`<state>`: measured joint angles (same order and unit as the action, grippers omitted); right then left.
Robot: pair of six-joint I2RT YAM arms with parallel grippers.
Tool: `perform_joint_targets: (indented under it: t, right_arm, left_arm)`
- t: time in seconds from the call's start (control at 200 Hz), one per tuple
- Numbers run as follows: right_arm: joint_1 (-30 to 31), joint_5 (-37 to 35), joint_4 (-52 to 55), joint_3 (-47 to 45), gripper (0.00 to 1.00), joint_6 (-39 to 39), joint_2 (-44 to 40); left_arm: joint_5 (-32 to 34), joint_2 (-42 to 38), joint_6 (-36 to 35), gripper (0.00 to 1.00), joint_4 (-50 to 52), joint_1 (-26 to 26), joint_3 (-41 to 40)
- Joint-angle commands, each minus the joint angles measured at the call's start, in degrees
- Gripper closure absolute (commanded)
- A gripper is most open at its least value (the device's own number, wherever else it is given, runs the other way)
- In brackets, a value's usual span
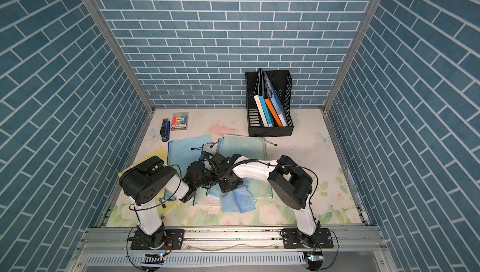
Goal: Wipe the document bag
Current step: Wipe the dirt from the document bag.
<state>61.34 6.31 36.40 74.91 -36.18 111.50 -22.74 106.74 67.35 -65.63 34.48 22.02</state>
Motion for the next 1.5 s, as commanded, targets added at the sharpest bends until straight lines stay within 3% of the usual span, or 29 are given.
perform_joint_targets:
  t: [0.0,0.335,0.61,0.805,1.0,1.255,1.495]
  right_arm:
    - [1.0,4.9,-3.1,-5.7,1.00,-3.7,-0.1]
    - [-0.8,1.0,-5.7,-20.9,1.00,-10.6,-10.8]
    - [-11.5,-9.5,5.7,-30.8,1.00,-15.1,-27.6]
    - [-19.3,-13.1,10.5,-33.7,1.00,-12.0,-32.0]
    - [-22.0,-12.5,9.0,-27.7,1.00,-6.9,-24.6]
    - [-17.8,-11.6,8.2,-8.8,1.00,-3.4,-11.2]
    - [-16.6,-6.0,4.4,-1.8,1.00,-1.7,-2.5]
  left_arm:
    - [0.3,0.4,-0.3,1.00,-2.0,0.2,-0.3]
    - [-0.5,-0.1,-1.1,1.00,-1.5,-0.6,-0.7]
    - [-2.7,-1.2,-4.3,1.00,1.6,-1.0,-0.3]
    - [-3.5,-1.9,-5.8,1.00,3.1,-1.0,-0.4]
    - [-4.3,-2.3,-6.8,1.00,4.6,-0.9,0.3]
    - [-3.9,-4.9,-10.7,1.00,10.9,-0.2,2.3]
    - [-3.3,-5.4,-11.3,1.00,12.7,0.4,3.7]
